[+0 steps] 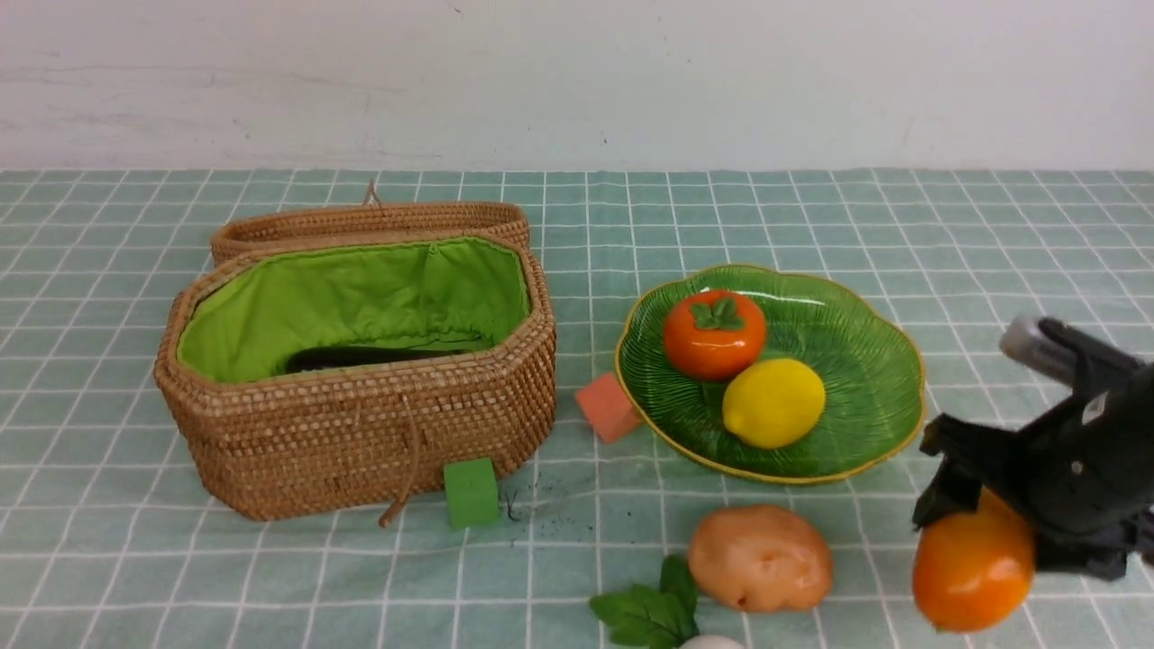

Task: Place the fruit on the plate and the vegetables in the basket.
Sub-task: Use the right arm to grab a mango and put it into the right plate, then take a daikon with your right arm and place it on the basket on the left.

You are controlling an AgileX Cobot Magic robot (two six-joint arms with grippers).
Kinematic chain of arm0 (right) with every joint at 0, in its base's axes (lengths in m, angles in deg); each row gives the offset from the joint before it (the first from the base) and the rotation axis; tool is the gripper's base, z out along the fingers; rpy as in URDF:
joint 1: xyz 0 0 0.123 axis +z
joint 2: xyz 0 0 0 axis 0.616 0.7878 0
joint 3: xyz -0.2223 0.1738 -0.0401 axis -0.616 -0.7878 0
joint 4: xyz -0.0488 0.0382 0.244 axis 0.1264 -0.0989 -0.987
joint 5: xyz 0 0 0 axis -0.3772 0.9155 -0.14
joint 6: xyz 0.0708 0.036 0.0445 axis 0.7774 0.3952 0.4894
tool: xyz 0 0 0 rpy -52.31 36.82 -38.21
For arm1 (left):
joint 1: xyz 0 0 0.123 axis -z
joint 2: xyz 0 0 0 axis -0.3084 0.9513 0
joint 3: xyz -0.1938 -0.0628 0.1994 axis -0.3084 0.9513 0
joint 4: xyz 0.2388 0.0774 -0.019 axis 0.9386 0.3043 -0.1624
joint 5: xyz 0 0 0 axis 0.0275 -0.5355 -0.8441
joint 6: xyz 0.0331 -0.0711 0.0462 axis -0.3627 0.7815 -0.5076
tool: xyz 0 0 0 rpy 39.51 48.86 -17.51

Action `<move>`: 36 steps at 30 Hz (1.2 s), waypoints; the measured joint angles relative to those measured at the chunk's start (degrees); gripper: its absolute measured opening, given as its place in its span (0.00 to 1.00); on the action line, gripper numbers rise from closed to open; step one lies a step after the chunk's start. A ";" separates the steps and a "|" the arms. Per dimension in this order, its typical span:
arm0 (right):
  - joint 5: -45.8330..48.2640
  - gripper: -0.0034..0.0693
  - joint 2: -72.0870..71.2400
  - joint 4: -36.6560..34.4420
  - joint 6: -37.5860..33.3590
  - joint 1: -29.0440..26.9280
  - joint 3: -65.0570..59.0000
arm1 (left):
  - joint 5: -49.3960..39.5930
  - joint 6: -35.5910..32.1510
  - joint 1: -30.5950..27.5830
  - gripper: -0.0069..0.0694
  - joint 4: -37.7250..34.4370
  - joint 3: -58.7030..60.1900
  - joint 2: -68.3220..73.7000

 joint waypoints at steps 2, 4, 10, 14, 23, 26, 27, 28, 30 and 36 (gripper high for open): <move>1.04 0.83 -1.47 0.00 -4.05 0.00 2.98 | 0.00 0.00 0.00 0.20 0.00 0.00 0.00; 2.49 0.83 -1.94 0.00 -8.31 0.04 8.76 | 0.00 0.00 0.00 0.20 0.00 0.00 0.00; 1.70 0.83 4.97 0.49 -13.26 0.19 21.10 | 0.00 0.00 0.00 0.21 0.00 0.00 0.00; -0.62 0.83 14.13 0.85 -13.73 0.19 27.56 | 0.00 0.00 0.00 0.22 0.00 0.00 0.00; -0.84 0.91 26.54 0.78 -13.73 0.19 32.11 | 0.00 0.00 0.00 0.23 0.00 0.00 0.00; -0.62 0.98 26.51 2.07 -13.73 0.19 32.34 | 0.00 0.00 0.00 0.23 0.00 0.00 0.00; -0.25 0.98 26.18 2.81 -13.73 0.19 32.34 | 0.00 0.00 0.00 0.24 0.00 0.00 0.00; 0.19 0.98 25.77 3.55 -13.73 0.19 32.34 | 0.00 0.00 0.00 0.24 0.00 0.00 0.00; 1.30 0.97 25.16 4.74 -13.73 0.19 32.34 | 0.00 0.00 0.00 0.24 0.00 0.00 0.00; 8.07 0.94 16.44 7.73 -12.39 0.47 30.98 | 0.00 0.00 0.00 0.24 0.00 0.00 0.00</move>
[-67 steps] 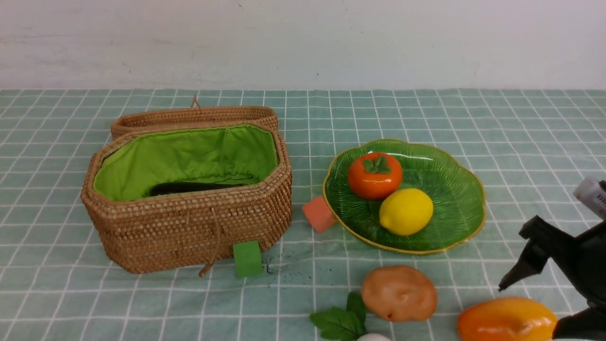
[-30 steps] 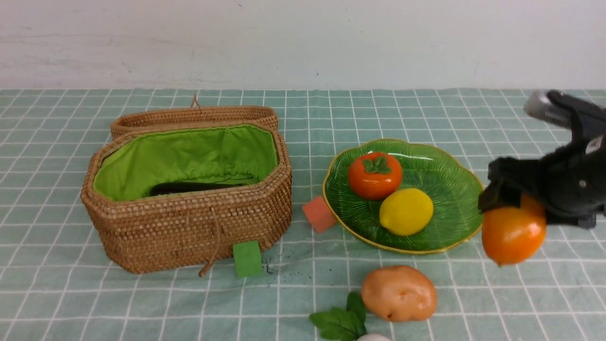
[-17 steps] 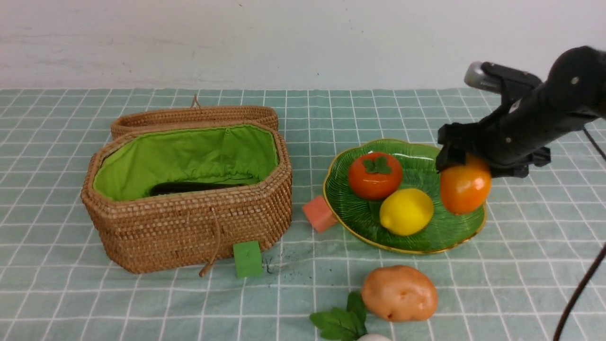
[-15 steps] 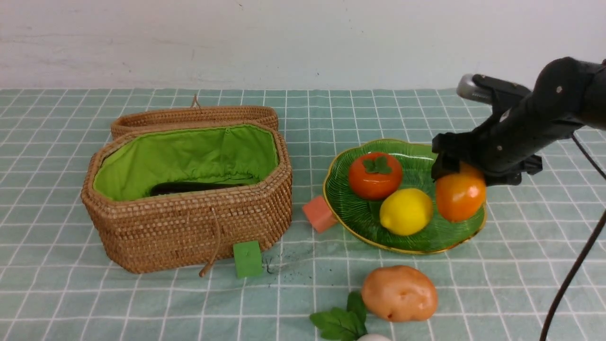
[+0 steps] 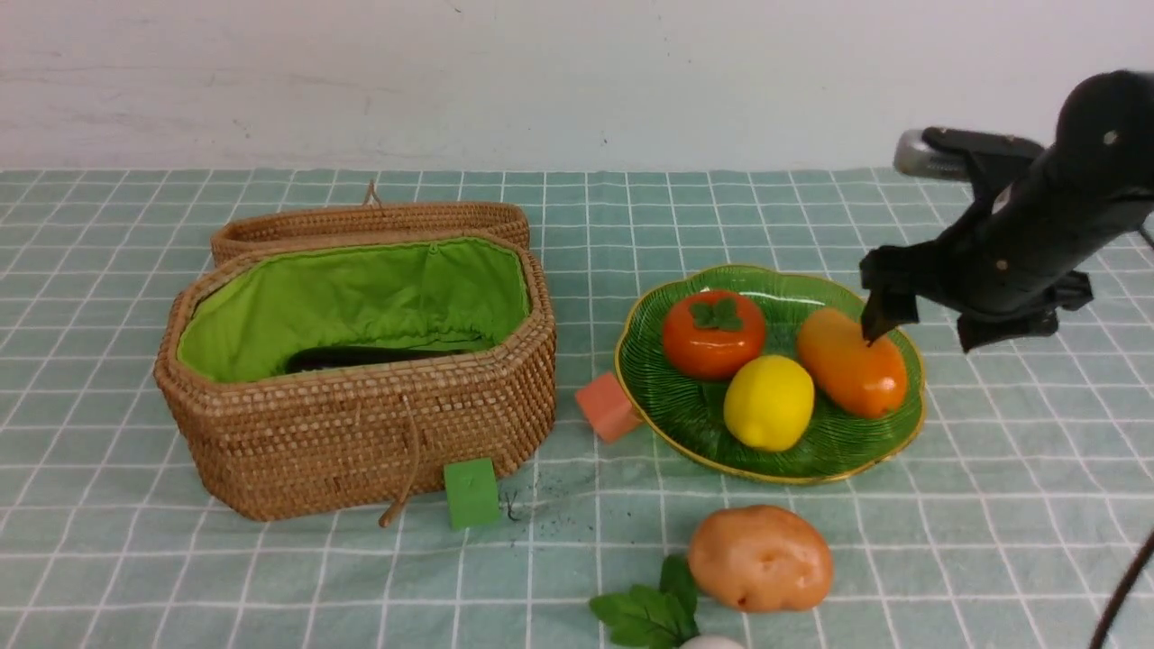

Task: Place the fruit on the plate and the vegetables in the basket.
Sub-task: Take a daikon with your right arm and place it on the basket on the left.

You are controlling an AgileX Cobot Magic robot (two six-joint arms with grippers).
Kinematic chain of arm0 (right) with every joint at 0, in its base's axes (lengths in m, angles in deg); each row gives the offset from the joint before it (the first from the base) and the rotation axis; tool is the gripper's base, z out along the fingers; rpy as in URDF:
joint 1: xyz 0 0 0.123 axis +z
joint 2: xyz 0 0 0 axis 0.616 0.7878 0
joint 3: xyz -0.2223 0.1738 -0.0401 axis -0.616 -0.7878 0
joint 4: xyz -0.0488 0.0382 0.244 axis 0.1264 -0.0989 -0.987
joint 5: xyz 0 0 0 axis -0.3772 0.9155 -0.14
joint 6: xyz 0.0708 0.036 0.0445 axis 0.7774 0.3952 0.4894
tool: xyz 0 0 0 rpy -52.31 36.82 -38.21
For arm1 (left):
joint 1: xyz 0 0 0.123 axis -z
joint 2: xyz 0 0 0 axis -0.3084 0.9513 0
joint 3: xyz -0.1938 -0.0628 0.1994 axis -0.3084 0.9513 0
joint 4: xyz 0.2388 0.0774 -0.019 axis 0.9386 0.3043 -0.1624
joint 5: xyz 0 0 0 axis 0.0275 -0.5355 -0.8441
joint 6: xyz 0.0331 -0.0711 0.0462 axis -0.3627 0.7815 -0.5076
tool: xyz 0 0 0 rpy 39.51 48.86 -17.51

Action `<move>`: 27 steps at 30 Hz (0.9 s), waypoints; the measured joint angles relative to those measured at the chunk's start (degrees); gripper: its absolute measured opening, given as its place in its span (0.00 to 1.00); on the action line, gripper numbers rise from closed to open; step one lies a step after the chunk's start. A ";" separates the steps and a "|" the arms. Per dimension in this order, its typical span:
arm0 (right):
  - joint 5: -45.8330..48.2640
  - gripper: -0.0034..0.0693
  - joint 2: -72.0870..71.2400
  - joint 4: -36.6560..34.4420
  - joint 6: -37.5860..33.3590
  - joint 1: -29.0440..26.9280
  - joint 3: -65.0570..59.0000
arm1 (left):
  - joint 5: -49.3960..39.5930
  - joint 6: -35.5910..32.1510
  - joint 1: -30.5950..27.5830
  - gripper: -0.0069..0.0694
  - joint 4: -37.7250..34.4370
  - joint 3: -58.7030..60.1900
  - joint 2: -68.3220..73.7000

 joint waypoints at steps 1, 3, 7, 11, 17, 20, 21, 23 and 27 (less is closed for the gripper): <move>0.50 0.93 -6.21 -0.37 0.32 1.29 -2.62 | 0.00 0.00 0.00 0.24 0.00 0.00 0.00; 0.55 0.93 -11.77 -0.90 -0.71 3.77 -5.39 | 0.00 0.00 0.00 0.24 0.00 0.00 0.00; 2.13 0.92 -22.98 -2.24 -4.90 14.21 -13.40 | 0.00 0.00 0.00 0.25 0.00 0.00 0.00; 6.44 0.91 -26.56 -2.98 -5.16 25.01 -21.64 | 0.00 0.00 0.00 0.25 0.00 0.00 0.00; 0.64 0.91 -24.45 -3.04 -2.15 33.83 -30.46 | 0.00 0.00 0.00 0.26 0.00 0.00 0.00; -3.31 0.90 -20.30 -2.01 -1.79 36.00 -32.73 | 0.00 0.00 0.00 0.26 0.03 0.00 0.00; -4.92 0.90 -18.17 -0.60 -1.66 36.23 -33.44 | 0.00 0.00 0.00 0.26 0.03 0.00 0.00; -7.13 0.87 -15.34 2.00 -1.53 36.39 -34.15 | 0.00 0.00 0.00 0.26 0.03 0.00 0.00; -9.13 0.76 -10.95 4.57 -1.67 36.38 -33.95 | 0.00 0.00 0.00 0.27 0.03 0.00 0.00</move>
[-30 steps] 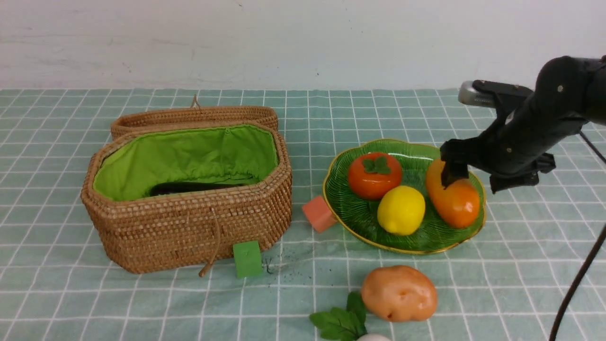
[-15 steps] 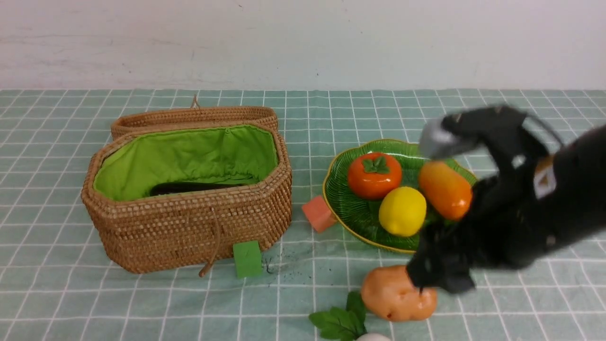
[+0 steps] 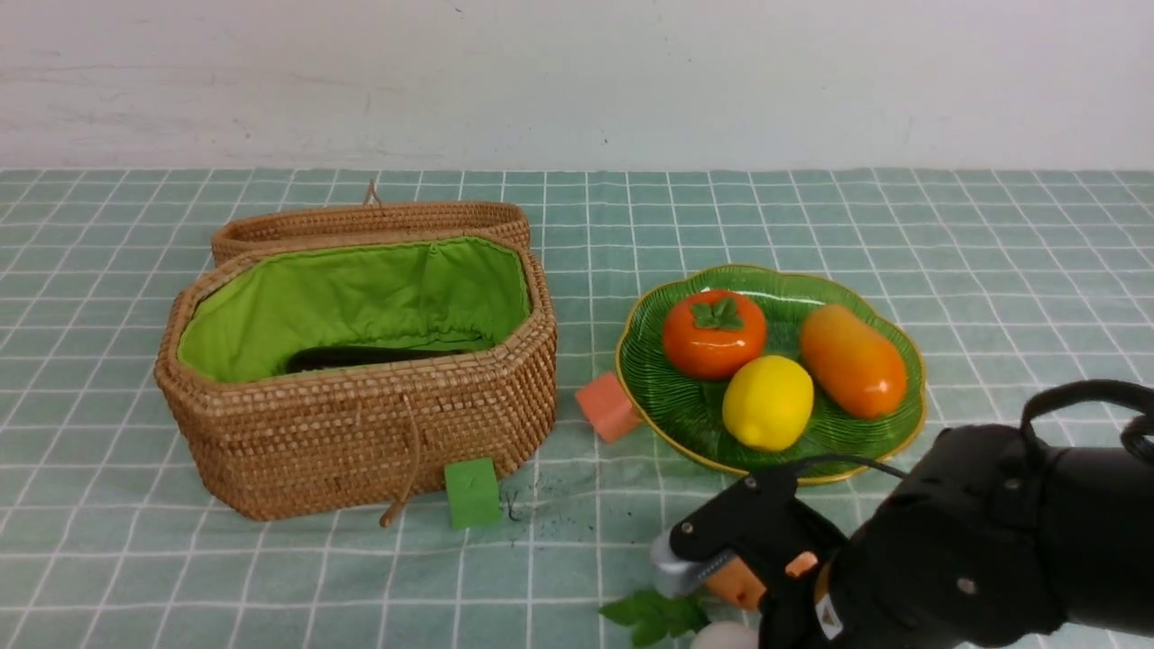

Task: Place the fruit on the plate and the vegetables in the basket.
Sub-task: Take a daikon with your right arm and place it on the basket on the left.

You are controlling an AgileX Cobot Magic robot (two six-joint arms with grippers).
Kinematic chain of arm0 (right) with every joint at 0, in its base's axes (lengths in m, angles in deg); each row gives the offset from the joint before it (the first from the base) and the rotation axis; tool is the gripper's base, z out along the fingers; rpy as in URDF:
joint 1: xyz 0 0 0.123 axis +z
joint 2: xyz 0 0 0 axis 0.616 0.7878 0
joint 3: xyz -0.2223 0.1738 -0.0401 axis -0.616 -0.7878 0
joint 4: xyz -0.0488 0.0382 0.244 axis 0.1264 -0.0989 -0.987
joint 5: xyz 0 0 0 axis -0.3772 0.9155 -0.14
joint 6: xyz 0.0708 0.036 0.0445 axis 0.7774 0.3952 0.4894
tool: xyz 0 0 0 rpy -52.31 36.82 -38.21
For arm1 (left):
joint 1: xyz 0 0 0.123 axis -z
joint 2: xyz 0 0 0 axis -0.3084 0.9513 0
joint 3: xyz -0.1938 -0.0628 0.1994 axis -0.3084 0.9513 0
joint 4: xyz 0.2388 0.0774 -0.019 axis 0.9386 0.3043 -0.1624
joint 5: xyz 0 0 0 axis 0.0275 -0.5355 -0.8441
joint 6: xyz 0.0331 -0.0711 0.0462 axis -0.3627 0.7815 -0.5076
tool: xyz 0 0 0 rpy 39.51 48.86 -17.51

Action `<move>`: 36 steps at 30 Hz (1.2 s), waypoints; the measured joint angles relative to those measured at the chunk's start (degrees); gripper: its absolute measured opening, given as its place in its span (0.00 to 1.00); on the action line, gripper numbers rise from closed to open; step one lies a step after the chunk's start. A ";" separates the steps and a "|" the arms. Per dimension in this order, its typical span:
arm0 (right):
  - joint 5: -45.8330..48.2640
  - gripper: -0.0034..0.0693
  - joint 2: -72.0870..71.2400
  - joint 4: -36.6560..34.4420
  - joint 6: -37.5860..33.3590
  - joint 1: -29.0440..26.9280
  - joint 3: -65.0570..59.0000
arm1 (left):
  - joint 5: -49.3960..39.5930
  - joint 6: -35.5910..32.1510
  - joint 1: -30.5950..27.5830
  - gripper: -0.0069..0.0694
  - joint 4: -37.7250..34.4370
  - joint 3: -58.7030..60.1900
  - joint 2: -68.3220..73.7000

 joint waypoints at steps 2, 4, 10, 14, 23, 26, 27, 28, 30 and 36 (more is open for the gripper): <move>0.81 0.76 0.25 -2.12 -1.90 0.00 0.82 | 0.00 0.00 0.00 0.27 0.00 0.00 0.00; 3.18 0.76 0.05 -6.09 -5.23 0.00 2.51 | 0.00 0.00 0.00 0.28 0.00 0.00 0.00; 11.04 0.76 -2.26 -19.84 -20.53 0.00 14.84 | 0.00 0.00 0.00 0.28 0.00 0.00 0.00; 11.88 0.76 -0.04 -21.10 -25.45 -0.48 29.22 | 0.00 0.00 0.00 0.29 0.00 0.00 0.00; 9.33 0.76 20.25 -20.75 -26.26 -4.43 63.37 | 0.00 0.00 0.00 0.29 0.00 0.00 0.00; 7.39 0.76 26.04 -20.75 -26.26 -4.50 68.80 | 0.00 0.00 0.00 0.29 0.00 0.00 0.00; 5.49 0.76 28.57 -20.75 -26.26 -4.50 70.65 | 0.00 0.00 0.00 0.29 0.00 0.00 0.00; 4.02 0.76 29.90 -20.75 -26.26 -4.50 71.35 | 0.00 0.00 0.00 0.30 0.00 0.00 0.00; 1.10 0.76 31.68 -20.69 -26.59 -4.50 71.89 | 0.00 0.00 0.00 0.30 0.00 0.00 0.00; -1.60 0.76 32.96 -17.82 -27.95 -4.50 72.32 | 0.00 0.00 0.00 0.31 0.00 0.00 0.00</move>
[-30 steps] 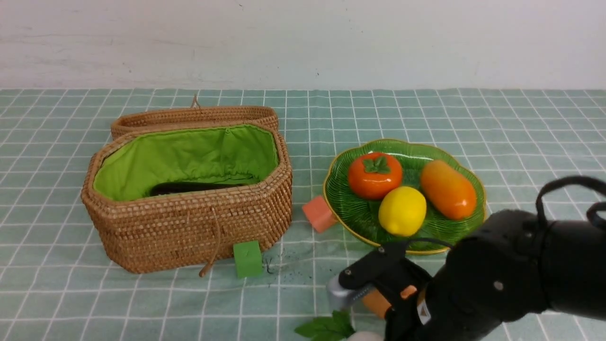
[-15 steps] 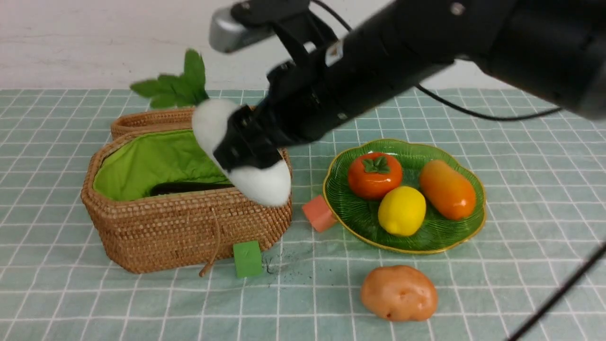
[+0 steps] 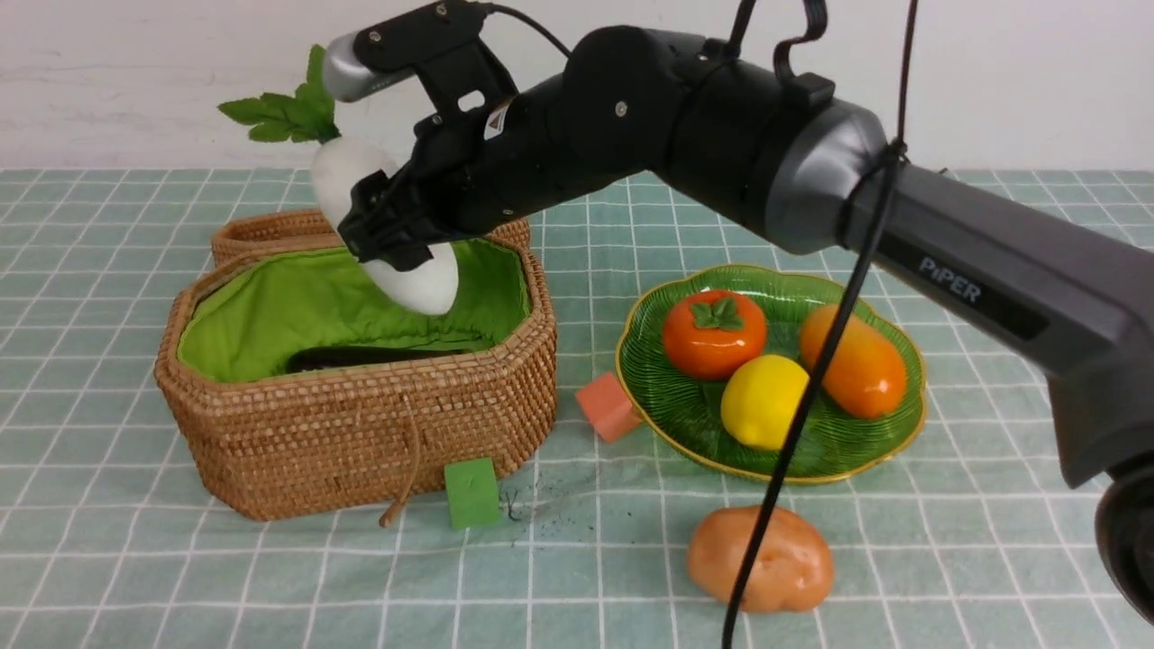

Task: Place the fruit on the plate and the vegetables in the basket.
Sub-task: Take a daikon with your right arm and place it on the basket on the left, then use the right arm to grab a potato and put it into the left basket

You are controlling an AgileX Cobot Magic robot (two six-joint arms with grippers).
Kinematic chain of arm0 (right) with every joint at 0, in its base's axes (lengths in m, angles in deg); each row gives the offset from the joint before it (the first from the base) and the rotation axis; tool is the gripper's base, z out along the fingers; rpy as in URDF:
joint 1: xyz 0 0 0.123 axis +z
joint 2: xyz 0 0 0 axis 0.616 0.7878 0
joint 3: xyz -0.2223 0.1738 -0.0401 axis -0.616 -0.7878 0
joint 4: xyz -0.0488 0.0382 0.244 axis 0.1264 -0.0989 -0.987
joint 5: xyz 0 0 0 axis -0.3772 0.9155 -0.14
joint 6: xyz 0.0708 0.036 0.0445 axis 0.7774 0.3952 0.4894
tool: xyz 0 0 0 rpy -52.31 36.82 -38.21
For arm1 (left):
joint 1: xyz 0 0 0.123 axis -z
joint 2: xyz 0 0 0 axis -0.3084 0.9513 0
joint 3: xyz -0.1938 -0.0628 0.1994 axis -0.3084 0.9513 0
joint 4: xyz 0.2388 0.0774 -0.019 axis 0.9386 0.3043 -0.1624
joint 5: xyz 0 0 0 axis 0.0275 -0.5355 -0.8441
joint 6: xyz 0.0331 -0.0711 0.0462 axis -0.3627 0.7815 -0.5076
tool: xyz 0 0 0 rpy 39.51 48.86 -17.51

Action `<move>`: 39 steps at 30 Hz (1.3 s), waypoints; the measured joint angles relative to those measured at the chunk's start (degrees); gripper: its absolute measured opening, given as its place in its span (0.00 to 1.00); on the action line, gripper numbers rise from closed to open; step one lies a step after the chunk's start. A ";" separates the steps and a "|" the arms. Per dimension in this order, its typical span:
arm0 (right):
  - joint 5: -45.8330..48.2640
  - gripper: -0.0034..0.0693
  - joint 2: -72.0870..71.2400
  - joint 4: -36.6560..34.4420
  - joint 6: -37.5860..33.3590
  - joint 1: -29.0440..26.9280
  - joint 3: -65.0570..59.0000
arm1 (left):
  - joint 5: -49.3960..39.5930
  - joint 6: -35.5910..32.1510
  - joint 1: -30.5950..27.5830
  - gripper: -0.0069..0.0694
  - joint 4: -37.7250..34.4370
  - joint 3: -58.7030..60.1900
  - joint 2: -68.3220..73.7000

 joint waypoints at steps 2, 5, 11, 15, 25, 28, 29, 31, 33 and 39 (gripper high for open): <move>0.07 0.76 0.05 0.96 0.00 0.00 0.06 | 0.00 0.00 0.00 0.31 0.00 0.00 0.00; 1.33 0.78 0.05 1.51 0.00 0.00 0.06 | 0.00 0.00 0.00 0.31 0.00 0.00 0.00; 11.84 0.95 -3.44 4.51 0.00 0.00 0.06 | 0.00 0.00 0.00 0.31 0.00 0.00 0.00; 17.80 0.97 -8.66 6.75 0.00 -0.76 -0.02 | 0.00 0.00 0.00 0.32 0.00 0.00 0.00; 15.74 0.89 -31.33 7.70 2.88 -8.88 -27.98 | 0.00 0.00 0.00 0.33 0.00 0.00 0.00; 13.29 0.89 -32.99 9.82 2.93 -9.18 -43.01 | 0.00 0.00 0.00 0.33 0.00 0.00 0.00; 13.59 0.89 -32.72 10.70 2.93 -9.18 -47.42 | 0.00 0.00 0.00 0.33 0.00 0.00 0.00; 14.32 0.89 -32.06 12.41 2.93 -9.13 -52.14 | 0.00 0.00 0.00 0.33 0.00 0.00 0.00; 14.32 0.89 -31.73 13.88 2.93 -9.13 -54.63 | 0.00 0.00 0.00 0.33 0.00 0.00 0.00; 11.26 0.97 -29.68 16.67 2.84 -9.13 -56.70 | 0.00 0.00 0.00 0.33 0.00 0.00 0.00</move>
